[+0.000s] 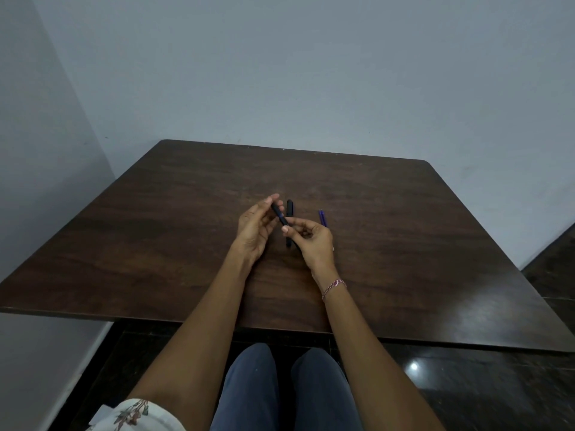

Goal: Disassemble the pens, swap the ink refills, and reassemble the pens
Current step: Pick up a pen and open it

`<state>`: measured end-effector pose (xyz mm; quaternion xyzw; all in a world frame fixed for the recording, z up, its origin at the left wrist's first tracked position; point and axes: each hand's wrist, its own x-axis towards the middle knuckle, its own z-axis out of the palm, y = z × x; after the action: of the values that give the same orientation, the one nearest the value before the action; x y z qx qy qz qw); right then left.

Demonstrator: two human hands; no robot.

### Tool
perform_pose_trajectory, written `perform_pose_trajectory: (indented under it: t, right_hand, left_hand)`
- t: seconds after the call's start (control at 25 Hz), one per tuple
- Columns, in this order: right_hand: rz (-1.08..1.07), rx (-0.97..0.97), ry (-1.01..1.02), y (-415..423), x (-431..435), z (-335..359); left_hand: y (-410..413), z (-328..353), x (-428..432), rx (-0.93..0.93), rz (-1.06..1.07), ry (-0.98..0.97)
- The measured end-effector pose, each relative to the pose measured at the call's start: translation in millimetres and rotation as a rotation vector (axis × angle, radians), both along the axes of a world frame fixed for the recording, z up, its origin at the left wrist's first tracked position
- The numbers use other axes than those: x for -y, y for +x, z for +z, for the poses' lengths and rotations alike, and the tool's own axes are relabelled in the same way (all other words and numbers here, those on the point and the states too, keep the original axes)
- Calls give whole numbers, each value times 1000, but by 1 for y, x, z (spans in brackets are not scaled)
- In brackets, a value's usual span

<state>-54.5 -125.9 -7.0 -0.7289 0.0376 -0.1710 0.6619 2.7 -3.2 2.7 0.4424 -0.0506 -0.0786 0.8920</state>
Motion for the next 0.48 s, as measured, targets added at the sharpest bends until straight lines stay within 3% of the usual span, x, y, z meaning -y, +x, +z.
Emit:
perform_pose_trajectory:
  t: [0.48]
  right_hand:
    - [-36,8,-70,3,0,-3]
  left_hand:
    - [2,1,1,-40,58,54]
